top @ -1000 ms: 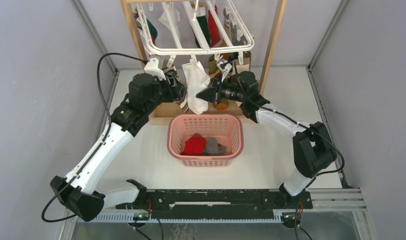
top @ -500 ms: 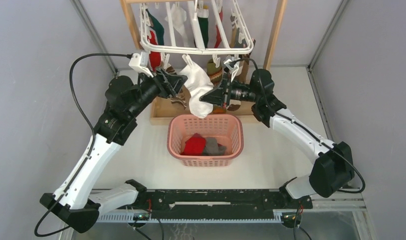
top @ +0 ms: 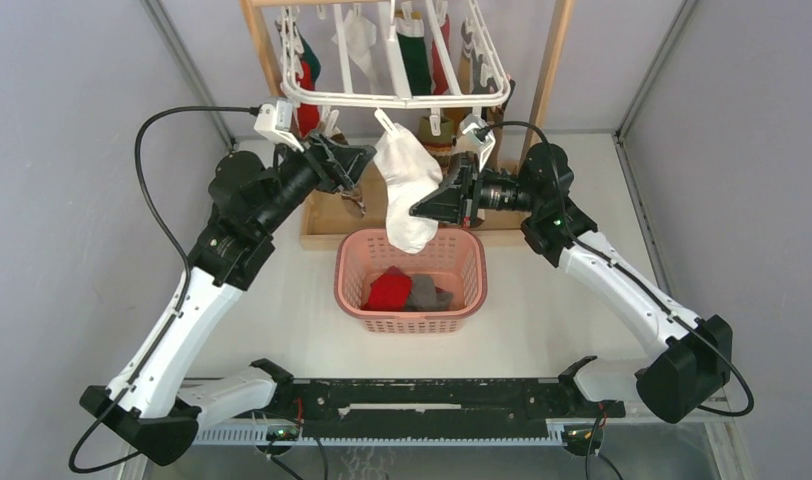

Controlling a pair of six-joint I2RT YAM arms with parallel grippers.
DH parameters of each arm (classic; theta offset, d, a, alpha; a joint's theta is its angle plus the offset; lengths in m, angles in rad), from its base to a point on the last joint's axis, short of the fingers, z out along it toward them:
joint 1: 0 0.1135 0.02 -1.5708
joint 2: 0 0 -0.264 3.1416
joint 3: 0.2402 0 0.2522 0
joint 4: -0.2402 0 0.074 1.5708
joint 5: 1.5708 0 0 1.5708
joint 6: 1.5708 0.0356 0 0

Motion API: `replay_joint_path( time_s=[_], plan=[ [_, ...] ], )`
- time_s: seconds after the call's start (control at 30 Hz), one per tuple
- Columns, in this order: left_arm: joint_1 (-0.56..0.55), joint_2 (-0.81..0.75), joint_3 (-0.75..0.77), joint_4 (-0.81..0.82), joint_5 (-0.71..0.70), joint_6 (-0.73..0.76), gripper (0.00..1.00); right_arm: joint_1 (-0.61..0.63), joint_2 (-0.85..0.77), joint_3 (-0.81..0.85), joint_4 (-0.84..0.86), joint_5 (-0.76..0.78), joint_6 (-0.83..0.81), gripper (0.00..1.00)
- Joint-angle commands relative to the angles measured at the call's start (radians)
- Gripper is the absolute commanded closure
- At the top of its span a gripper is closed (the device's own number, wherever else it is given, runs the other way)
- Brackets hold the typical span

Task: Remove the socks clipped to the hanger
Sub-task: Remove the sock from the hanger.

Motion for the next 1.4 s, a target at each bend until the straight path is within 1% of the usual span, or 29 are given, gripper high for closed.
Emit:
replay_joint_path(
  time_s=[0.0,0.17,0.33,0.57,0.77,0.97,1.37],
  plan=[
    [-0.005,0.016,0.019,0.080,-0.009,-0.039,0.32,0.006,-0.026,0.003,0.018,-0.013,0.024,1.00],
    [-0.005,0.071,0.037,0.120,-0.004,-0.100,0.31,0.022,-0.022,0.003,0.025,-0.010,0.030,1.00],
    [0.003,0.124,0.048,0.178,0.032,-0.167,0.31,0.034,-0.025,0.003,0.023,-0.008,0.028,1.00],
    [0.015,0.125,-0.001,0.302,0.027,-0.241,0.31,0.047,-0.028,0.003,0.017,-0.002,0.020,1.00],
    [0.017,0.114,-0.041,0.369,0.022,-0.269,0.31,0.056,-0.023,0.003,0.015,-0.003,0.016,1.00],
    [0.030,0.146,-0.042,0.402,0.043,-0.299,0.31,0.063,-0.026,0.003,0.021,-0.001,0.022,1.00],
    [0.033,0.191,-0.049,0.480,0.122,-0.342,0.34,0.071,-0.031,0.004,0.028,-0.001,0.027,1.00]
  ],
)
